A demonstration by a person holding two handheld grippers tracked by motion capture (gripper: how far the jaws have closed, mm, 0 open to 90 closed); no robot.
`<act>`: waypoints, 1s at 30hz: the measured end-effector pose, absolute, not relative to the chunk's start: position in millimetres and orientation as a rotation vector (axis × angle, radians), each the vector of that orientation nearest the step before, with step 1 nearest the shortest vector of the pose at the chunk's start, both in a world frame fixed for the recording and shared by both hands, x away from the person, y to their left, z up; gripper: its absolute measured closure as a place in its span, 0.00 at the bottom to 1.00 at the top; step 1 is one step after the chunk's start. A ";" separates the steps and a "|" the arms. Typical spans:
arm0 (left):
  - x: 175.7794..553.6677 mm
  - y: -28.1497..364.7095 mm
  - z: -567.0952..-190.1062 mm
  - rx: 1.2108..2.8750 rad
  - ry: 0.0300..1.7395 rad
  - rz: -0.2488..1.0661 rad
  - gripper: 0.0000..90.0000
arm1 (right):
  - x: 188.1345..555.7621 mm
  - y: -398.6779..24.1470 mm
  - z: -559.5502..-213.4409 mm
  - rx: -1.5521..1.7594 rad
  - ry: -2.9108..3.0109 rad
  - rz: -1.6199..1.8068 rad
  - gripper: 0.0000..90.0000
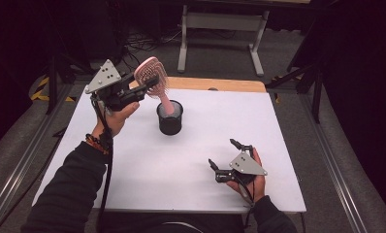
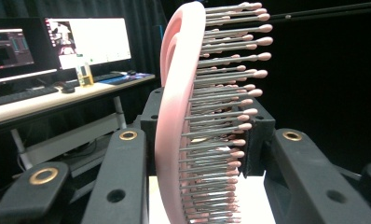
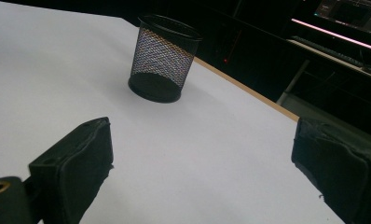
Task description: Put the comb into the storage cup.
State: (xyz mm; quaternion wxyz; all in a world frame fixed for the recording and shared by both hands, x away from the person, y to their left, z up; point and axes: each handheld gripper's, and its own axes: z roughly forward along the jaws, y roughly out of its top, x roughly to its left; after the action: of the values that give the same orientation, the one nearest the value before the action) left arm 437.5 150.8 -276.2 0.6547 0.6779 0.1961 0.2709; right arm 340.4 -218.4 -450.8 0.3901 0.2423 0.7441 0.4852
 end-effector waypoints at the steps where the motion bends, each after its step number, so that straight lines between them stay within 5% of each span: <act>1: 438.8 150.2 -274.9 1.539 0.444 0.616 0.70 | 340.3 -218.3 -450.8 0.617 1.893 1.235 0.07; 30: 479.2 120.7 -309.7 1.668 0.542 0.623 0.70 | 339.6 -214.9 -452.3 0.587 1.923 1.215 0.07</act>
State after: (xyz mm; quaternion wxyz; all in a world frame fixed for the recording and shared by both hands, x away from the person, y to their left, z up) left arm 479.2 120.7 -309.7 0.5974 0.7186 0.2337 0.2684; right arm 339.6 -214.9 -452.3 0.3860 0.2304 0.7552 0.4771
